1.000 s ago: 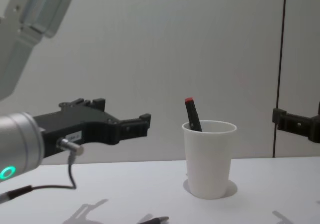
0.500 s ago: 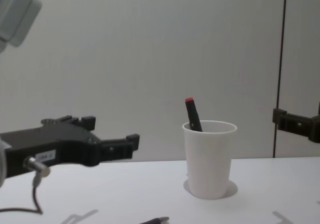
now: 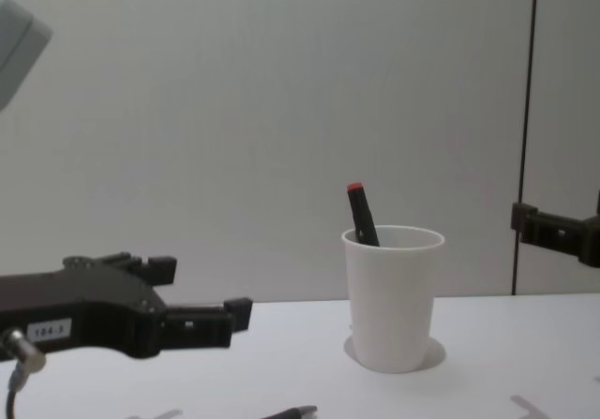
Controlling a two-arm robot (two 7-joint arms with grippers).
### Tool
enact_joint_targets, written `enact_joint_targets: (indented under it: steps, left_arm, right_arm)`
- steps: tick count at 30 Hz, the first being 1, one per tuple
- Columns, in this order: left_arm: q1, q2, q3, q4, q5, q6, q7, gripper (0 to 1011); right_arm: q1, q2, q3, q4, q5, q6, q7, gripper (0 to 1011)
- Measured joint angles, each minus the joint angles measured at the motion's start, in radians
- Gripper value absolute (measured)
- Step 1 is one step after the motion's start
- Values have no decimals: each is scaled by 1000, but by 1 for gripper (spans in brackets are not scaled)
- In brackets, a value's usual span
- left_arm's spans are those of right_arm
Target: Place the pen into the pen holder.
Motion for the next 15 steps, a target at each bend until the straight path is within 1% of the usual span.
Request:
enact_joint_targets:
  steps: [6,7,15]
  left_arm:
    - [-5,12,-4,5,-9,38,-60,1001]
    - [-5,12,-4,5,-9,38,-60,1001]
    - [-20,11,-1,24,-6,99,-110,1001]
  right_arm:
    - [0,0,0,0,0,0,0,1001]
    - [0,0,0,0,0,0,0,1001]
    - [0,0,0,0,0,0,0,1001]
